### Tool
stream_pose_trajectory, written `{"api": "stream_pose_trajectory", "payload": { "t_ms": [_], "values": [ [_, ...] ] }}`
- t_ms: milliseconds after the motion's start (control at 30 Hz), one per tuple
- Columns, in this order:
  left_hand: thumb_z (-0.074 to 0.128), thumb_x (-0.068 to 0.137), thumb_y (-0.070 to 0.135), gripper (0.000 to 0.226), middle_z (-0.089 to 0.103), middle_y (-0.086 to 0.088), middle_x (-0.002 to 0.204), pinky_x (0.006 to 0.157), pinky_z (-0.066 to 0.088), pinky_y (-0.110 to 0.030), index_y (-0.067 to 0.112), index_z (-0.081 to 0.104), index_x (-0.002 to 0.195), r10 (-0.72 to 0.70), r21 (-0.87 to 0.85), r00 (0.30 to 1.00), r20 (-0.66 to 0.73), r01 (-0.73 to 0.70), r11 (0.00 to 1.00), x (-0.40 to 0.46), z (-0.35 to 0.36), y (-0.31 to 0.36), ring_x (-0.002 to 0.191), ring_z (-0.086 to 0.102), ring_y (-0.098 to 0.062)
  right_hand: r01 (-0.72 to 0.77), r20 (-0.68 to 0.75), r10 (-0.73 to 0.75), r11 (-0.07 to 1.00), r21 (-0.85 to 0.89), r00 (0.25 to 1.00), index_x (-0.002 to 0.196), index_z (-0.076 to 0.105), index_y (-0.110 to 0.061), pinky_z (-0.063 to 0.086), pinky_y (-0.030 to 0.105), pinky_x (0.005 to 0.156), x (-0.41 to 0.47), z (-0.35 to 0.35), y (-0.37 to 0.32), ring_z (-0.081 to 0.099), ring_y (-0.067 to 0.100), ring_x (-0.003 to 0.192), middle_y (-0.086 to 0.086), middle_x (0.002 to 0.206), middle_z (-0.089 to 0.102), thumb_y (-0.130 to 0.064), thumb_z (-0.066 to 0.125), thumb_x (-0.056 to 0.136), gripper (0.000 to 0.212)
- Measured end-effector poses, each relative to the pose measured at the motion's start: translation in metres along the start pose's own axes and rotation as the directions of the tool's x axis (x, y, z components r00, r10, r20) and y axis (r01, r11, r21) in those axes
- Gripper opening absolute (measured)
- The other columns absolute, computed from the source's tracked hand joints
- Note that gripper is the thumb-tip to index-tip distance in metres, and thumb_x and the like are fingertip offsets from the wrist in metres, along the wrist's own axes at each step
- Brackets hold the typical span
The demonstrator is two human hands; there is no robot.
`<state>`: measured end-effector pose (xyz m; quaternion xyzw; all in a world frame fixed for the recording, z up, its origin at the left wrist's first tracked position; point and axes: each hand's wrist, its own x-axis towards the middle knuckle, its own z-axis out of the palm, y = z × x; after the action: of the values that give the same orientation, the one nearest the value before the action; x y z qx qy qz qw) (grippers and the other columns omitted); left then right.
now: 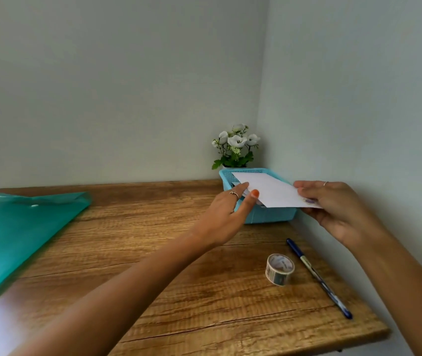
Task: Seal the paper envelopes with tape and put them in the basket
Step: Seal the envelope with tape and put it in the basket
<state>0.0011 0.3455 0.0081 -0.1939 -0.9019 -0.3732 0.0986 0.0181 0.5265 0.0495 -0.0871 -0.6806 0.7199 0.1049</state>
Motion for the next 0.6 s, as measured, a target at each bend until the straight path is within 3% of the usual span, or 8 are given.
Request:
{"api": "stream_pose_trajectory", "payload": {
  "t_ms": [200,367,500,600],
  "values": [
    [0.014,0.091,0.058,0.065,0.016,0.006,0.156,0.113,0.008,-0.030,0.027,0.020,0.148,0.064,0.024,0.997,0.040,-0.065,0.998,0.000,0.007,-0.004,0.143,0.011,-0.011,-0.028,0.031,0.031,0.997,-0.065,0.999,0.110,0.060,0.005,0.055,0.036,0.084,0.011,0.002,-0.010,0.059,0.016,0.072,0.016,0.095,0.065,-0.008,0.061,0.090,0.024],
    [0.008,0.083,0.065,0.077,0.013,0.006,0.157,0.112,0.005,-0.028,0.026,0.017,0.148,0.058,0.014,0.996,0.060,-0.059,0.998,0.001,0.010,-0.007,0.143,0.009,-0.011,-0.036,0.107,0.053,0.987,-0.156,0.993,0.108,0.060,0.000,0.055,0.020,0.050,0.008,0.006,-0.015,0.062,0.015,0.065,0.016,0.097,0.069,-0.018,0.064,0.089,0.026],
    [0.007,0.082,0.068,0.081,0.013,0.005,0.157,0.116,0.006,-0.034,0.024,0.016,0.149,0.034,0.021,0.998,0.059,-0.035,0.999,0.005,0.013,-0.012,0.144,0.008,-0.013,0.007,0.125,0.009,0.992,-0.127,0.992,0.108,0.059,0.004,0.059,0.025,0.064,0.006,0.006,-0.016,0.065,0.021,0.077,0.017,0.098,0.067,-0.014,0.063,0.089,0.027],
    [0.007,0.081,0.069,0.083,0.012,0.004,0.157,0.116,0.005,-0.034,0.023,0.015,0.150,0.012,0.045,0.998,0.065,-0.015,0.999,0.006,0.015,-0.017,0.144,0.008,-0.012,0.024,0.136,-0.006,0.991,-0.131,0.991,0.110,0.059,0.006,0.060,0.028,0.067,0.003,0.004,-0.015,0.066,0.026,0.086,0.019,0.103,0.064,-0.010,0.064,0.087,0.028]
  ]
}}
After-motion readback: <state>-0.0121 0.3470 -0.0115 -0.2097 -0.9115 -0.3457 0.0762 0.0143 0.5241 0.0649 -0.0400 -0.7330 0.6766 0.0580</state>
